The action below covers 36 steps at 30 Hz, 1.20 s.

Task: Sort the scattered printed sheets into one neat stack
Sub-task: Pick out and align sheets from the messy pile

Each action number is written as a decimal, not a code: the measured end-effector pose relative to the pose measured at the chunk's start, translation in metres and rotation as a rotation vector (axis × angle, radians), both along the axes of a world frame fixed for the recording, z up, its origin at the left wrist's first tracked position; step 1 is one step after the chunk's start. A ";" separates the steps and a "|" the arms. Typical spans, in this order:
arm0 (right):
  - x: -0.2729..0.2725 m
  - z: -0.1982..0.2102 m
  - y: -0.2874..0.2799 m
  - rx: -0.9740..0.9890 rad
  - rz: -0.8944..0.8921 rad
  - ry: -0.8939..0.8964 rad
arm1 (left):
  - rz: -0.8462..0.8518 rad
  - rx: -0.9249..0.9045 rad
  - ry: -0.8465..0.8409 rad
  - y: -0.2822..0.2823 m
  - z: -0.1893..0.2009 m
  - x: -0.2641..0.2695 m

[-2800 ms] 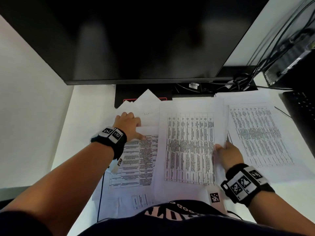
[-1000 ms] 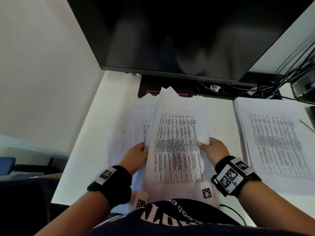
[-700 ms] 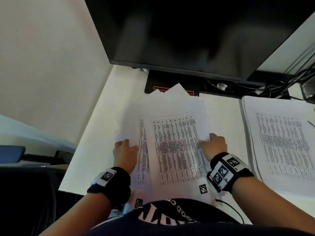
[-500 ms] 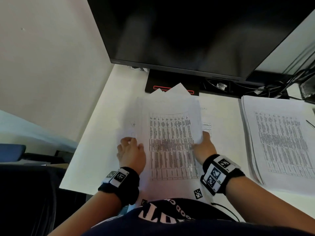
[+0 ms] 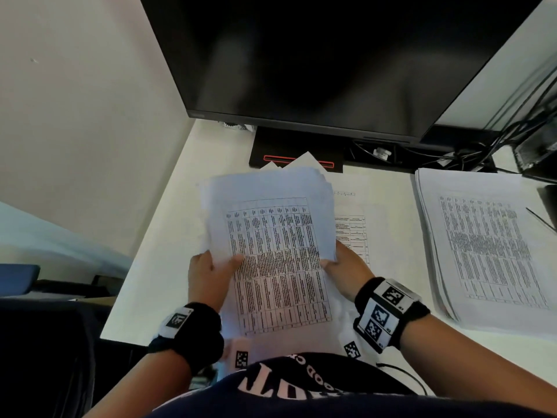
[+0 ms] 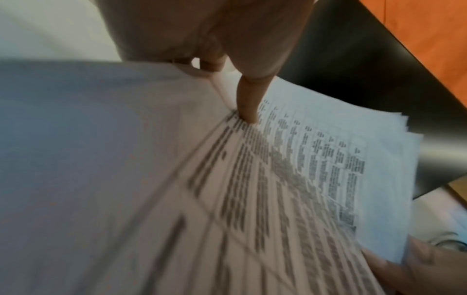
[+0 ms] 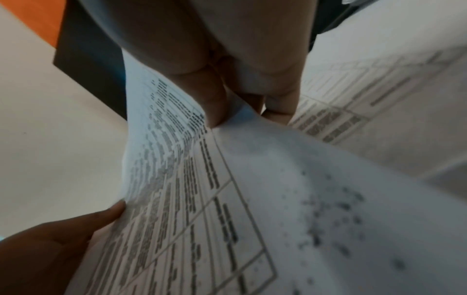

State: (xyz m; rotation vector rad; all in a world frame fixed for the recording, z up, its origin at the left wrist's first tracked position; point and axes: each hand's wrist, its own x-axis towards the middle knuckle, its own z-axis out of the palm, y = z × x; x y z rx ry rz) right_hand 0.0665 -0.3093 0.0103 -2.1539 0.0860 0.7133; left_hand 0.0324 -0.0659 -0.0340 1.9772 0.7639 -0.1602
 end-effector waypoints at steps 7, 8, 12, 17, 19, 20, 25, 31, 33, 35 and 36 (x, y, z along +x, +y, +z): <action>-0.003 0.004 -0.016 0.083 0.094 0.032 | 0.012 -0.395 -0.171 0.025 0.007 -0.027; -0.003 0.004 -0.018 0.086 0.104 0.061 | -0.010 -0.419 -0.146 0.025 0.009 -0.030; 0.000 0.012 -0.019 -0.058 0.259 0.091 | -0.080 -0.502 -0.058 0.021 0.012 -0.036; 0.058 -0.009 -0.035 -0.258 0.135 0.007 | -0.128 -0.500 -0.093 0.024 0.014 -0.031; 0.077 -0.018 -0.043 -0.191 -0.042 -0.126 | -0.157 -0.507 -0.094 0.026 0.016 -0.032; 0.086 -0.022 -0.043 -0.177 -0.067 -0.192 | -0.170 -0.505 -0.086 0.026 0.017 -0.031; 0.116 -0.036 -0.022 -0.374 0.210 -0.250 | -0.201 -0.502 -0.038 0.028 0.020 -0.030; 0.133 -0.038 -0.001 -0.755 0.475 -0.154 | -0.164 -0.597 -0.014 0.032 0.031 -0.032; 0.128 -0.038 -0.002 -0.806 0.530 -0.151 | -0.170 -0.618 -0.028 0.036 0.030 -0.034; 0.119 -0.033 -0.011 -0.650 0.424 -0.103 | -0.174 -0.630 -0.042 0.038 0.029 -0.035; 0.117 -0.030 -0.018 -0.554 0.322 -0.085 | -0.170 -0.642 -0.052 0.039 0.029 -0.036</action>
